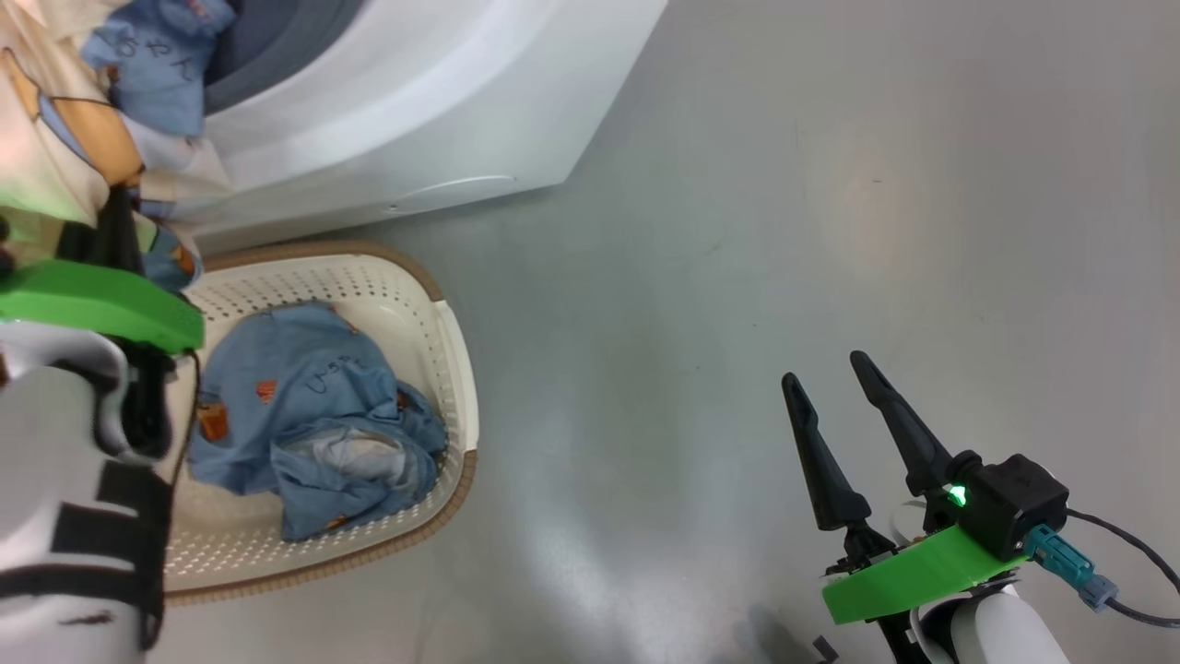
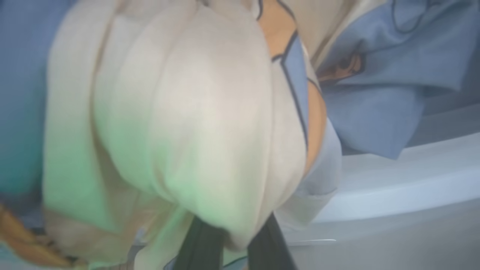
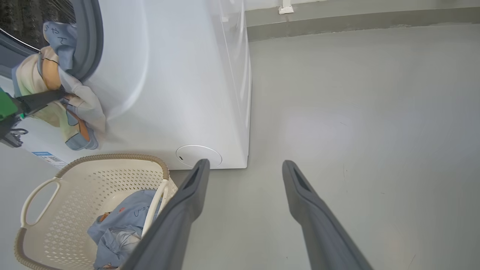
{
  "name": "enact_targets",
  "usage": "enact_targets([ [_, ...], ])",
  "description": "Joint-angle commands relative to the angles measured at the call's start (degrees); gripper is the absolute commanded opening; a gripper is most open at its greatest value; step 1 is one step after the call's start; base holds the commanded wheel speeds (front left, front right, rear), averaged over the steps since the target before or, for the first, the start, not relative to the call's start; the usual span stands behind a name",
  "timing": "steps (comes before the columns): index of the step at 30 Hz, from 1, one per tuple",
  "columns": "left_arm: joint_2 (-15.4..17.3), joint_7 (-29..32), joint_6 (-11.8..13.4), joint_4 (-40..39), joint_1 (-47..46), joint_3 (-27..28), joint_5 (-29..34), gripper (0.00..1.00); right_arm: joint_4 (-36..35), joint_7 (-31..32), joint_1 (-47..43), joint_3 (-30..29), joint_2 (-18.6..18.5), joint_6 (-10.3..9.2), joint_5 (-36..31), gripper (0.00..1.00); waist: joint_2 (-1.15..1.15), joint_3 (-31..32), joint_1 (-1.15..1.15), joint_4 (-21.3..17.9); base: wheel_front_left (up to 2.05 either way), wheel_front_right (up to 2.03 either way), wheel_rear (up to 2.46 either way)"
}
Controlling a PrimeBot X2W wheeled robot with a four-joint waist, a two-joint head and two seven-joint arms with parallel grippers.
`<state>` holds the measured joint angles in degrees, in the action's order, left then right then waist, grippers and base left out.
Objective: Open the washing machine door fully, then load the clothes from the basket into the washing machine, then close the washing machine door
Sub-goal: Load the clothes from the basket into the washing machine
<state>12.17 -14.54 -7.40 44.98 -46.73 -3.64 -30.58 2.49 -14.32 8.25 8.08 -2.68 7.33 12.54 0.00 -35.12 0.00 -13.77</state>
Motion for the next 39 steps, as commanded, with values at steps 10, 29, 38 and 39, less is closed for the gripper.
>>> enact_targets([
  [10, 0.0, -0.46, -0.09, -13.09, 6.94, 0.99, 3.48, 0.0, -0.77, -0.68, -1.04, 0.76, -0.2, 0.16, -0.89, 1.0, 0.0, 2.07, 0.0, 2.35, 0.0, 0.0, 0.0],
  [29, 6.88, 4.24, 2.34, -9.68, -11.91, 0.03, 7.3, 0.0, -0.38, -0.68, -2.19, 4.41, -0.2, 0.16, 3.11, 1.0, 0.0, 1.2, 0.0, -5.14, 0.0, 0.0, 0.0],
  [38, 12.55, 2.2, 2.51, 1.84, -23.74, -1.03, 10.63, 0.0, -0.41, -0.68, -3.34, 6.66, -0.2, 0.16, 3.55, 1.0, 0.0, -1.67, 0.0, -8.94, 0.0, 0.0, 0.0],
  [39, 12.99, 2.08, 2.36, 2.93, -25.03, -1.1, 10.69, 0.0, -0.44, -0.68, -3.42, 6.79, -0.2, 0.16, 3.55, 1.0, 0.0, -2.02, 0.0, -9.18, 0.0, 0.0, 0.0],
])
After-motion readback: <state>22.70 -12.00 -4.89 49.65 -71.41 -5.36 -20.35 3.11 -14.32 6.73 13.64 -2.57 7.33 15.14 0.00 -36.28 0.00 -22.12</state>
